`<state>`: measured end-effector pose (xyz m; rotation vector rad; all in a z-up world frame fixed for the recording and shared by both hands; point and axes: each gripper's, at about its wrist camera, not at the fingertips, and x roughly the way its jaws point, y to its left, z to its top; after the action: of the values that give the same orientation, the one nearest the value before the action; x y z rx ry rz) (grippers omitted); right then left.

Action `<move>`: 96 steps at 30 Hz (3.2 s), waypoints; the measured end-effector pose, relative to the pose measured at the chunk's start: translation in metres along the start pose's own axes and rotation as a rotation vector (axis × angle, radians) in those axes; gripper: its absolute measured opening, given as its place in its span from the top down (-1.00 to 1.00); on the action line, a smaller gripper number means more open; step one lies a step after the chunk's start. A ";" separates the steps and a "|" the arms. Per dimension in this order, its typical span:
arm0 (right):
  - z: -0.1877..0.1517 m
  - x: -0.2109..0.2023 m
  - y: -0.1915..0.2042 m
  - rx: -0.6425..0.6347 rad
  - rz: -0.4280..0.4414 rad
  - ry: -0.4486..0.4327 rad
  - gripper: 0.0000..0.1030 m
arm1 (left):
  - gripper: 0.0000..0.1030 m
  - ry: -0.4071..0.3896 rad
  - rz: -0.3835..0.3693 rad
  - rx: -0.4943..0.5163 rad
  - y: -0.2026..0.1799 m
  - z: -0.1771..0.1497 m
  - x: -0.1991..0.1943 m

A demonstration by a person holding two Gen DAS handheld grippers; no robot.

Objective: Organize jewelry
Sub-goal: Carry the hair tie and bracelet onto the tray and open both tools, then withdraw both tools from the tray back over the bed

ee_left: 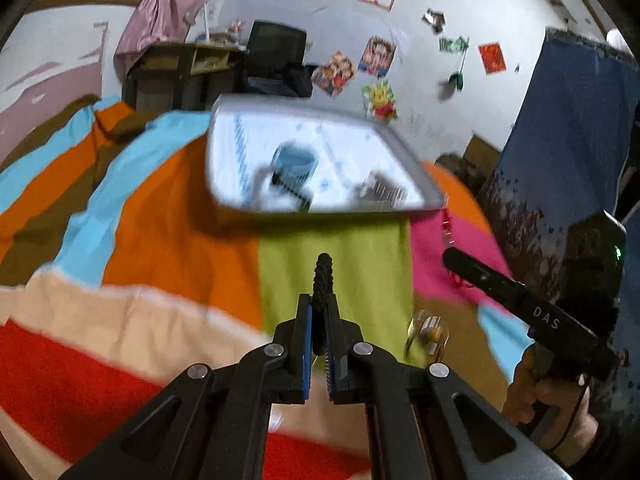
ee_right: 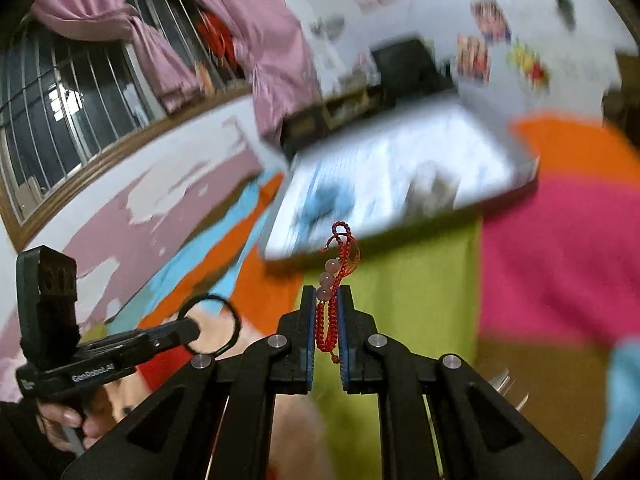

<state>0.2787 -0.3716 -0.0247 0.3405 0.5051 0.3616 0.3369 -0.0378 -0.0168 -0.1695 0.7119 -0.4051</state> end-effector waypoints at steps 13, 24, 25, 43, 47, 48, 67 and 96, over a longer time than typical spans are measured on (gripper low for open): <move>0.092 0.046 -0.062 -0.142 -0.187 -0.019 0.82 | 0.89 -0.037 0.042 -0.008 -0.053 0.100 0.106; 0.090 0.076 -0.084 -0.147 -0.188 0.096 0.82 | 0.89 0.096 0.165 -0.086 -0.051 0.088 0.163; 0.088 0.077 -0.086 -0.134 -0.189 0.100 0.82 | 0.89 0.100 0.186 -0.072 -0.053 0.086 0.163; 0.088 0.044 -0.085 -0.085 -0.199 0.039 0.09 | -0.42 -0.029 0.179 -0.126 -0.054 0.088 0.115; 0.090 0.012 -0.078 -0.069 -0.207 -0.034 -0.17 | -0.81 -0.118 0.186 -0.121 -0.061 0.082 0.079; 0.091 0.000 -0.073 -0.065 -0.210 -0.070 -0.31 | -0.86 -0.140 0.192 -0.121 -0.062 0.080 0.070; 0.047 -0.161 0.036 -0.266 -0.197 -0.394 -0.97 | -1.00 -0.445 0.317 0.035 -0.082 -0.006 -0.124; -0.098 -0.285 0.122 -0.255 -0.311 -0.347 -0.97 | -1.00 -0.388 0.347 0.013 -0.044 -0.163 -0.231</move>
<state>-0.0350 -0.3603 0.0587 0.0703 0.1625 0.0583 0.0574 0.0161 0.0127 -0.1046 0.3446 -0.0399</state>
